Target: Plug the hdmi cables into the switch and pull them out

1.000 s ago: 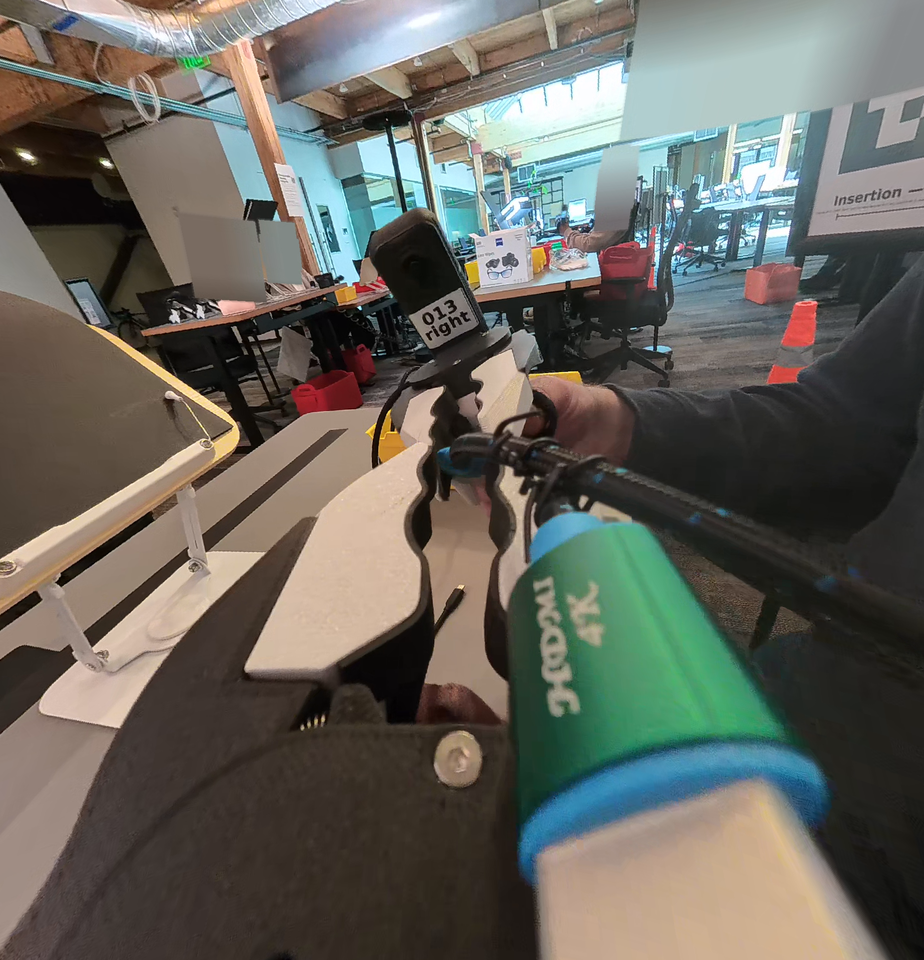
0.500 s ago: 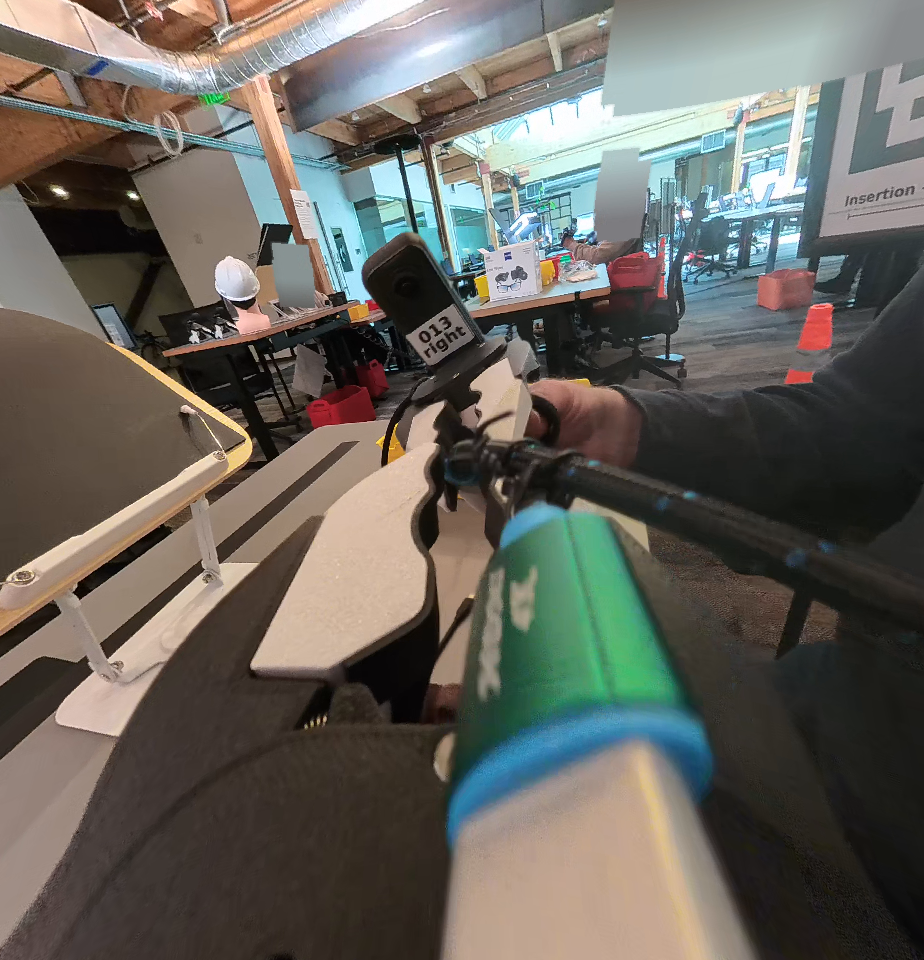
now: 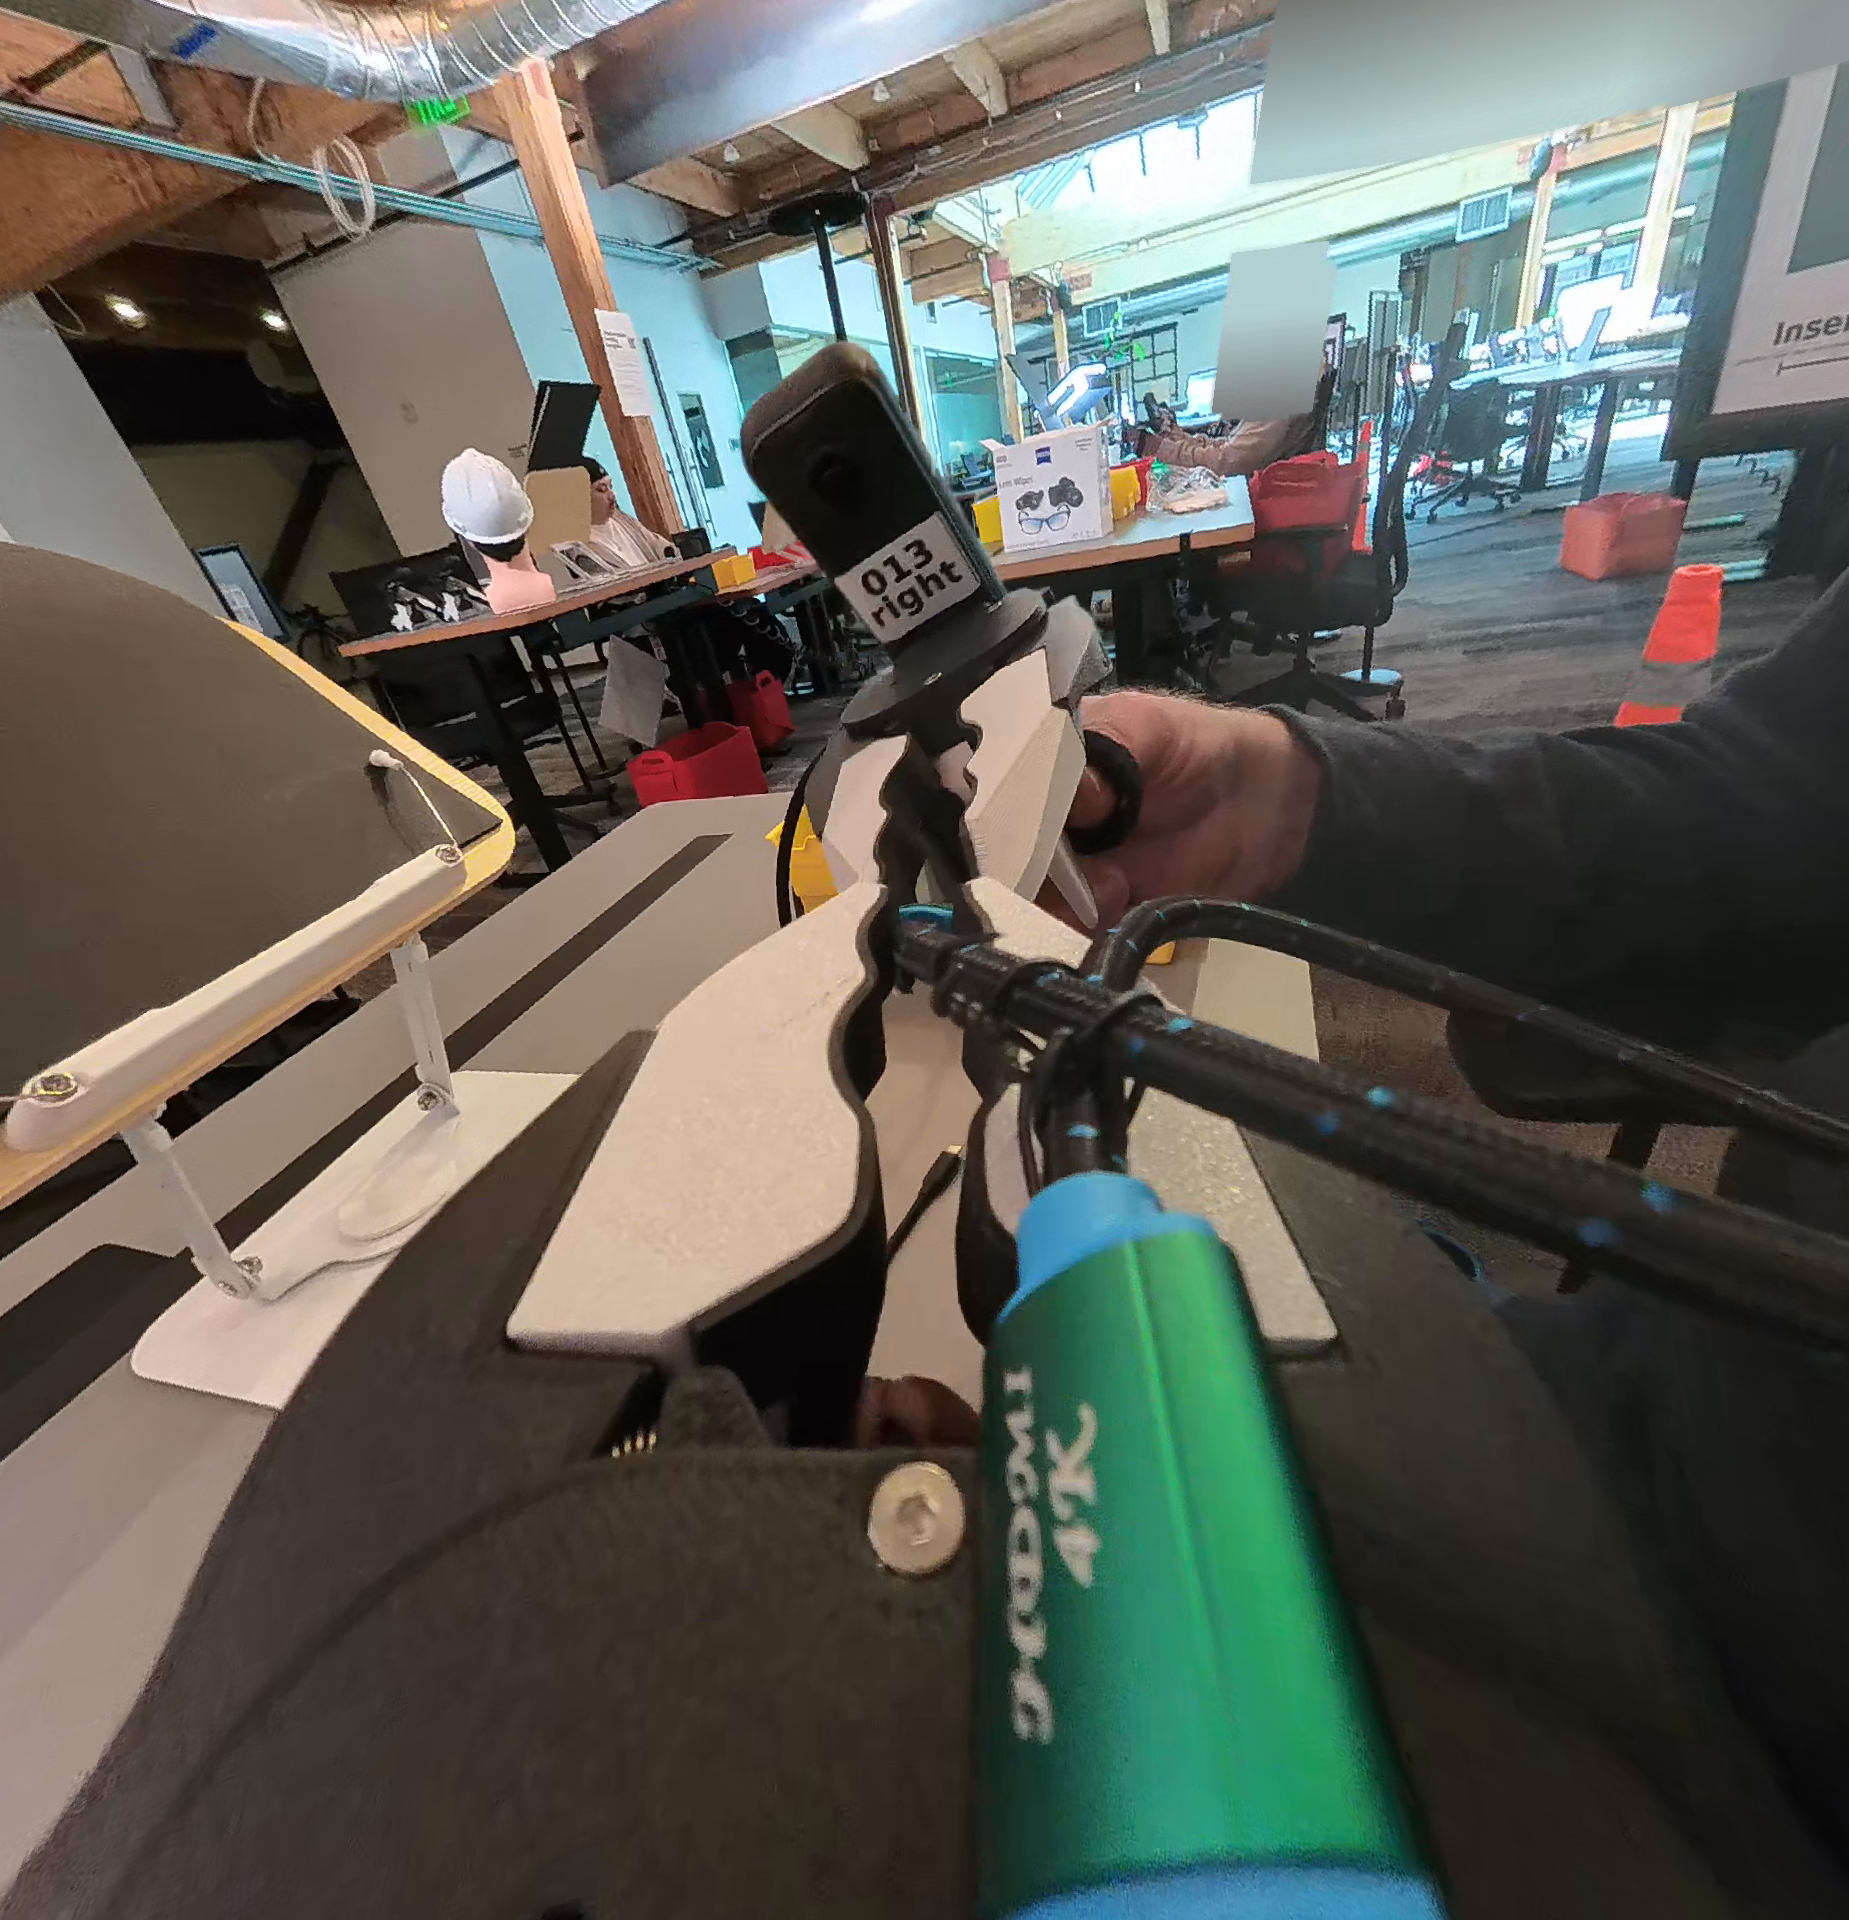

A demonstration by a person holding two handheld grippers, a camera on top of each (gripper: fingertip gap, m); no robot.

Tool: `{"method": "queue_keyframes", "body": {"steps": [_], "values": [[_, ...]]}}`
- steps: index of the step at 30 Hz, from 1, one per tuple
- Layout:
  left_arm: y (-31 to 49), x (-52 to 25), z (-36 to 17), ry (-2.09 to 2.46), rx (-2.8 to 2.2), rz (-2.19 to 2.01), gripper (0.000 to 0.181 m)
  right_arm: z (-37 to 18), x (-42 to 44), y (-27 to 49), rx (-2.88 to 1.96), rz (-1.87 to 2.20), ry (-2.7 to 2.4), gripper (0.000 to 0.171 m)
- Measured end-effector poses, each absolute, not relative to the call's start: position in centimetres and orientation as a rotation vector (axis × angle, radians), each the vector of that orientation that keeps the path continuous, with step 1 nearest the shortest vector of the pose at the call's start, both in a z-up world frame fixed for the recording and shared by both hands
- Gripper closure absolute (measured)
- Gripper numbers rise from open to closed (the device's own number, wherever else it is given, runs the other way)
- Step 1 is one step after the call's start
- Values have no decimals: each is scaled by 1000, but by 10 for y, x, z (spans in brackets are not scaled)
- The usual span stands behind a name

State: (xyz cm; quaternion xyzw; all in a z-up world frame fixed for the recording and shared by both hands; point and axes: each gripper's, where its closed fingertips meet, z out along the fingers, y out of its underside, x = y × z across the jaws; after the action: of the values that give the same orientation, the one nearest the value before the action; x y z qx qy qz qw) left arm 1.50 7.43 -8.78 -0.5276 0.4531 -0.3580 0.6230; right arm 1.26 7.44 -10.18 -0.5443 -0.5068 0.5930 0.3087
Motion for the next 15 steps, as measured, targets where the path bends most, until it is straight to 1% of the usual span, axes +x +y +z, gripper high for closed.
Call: {"method": "queue_keyframes", "body": {"steps": [10,15], "values": [[74,18,-96,1065,-1247,-804,170,-111,16,76,-1514,1431,-1451,153],[72,16,-93,1083,-1225,-776,172,-107,14,73,-1500,1483,-1431,153]]}}
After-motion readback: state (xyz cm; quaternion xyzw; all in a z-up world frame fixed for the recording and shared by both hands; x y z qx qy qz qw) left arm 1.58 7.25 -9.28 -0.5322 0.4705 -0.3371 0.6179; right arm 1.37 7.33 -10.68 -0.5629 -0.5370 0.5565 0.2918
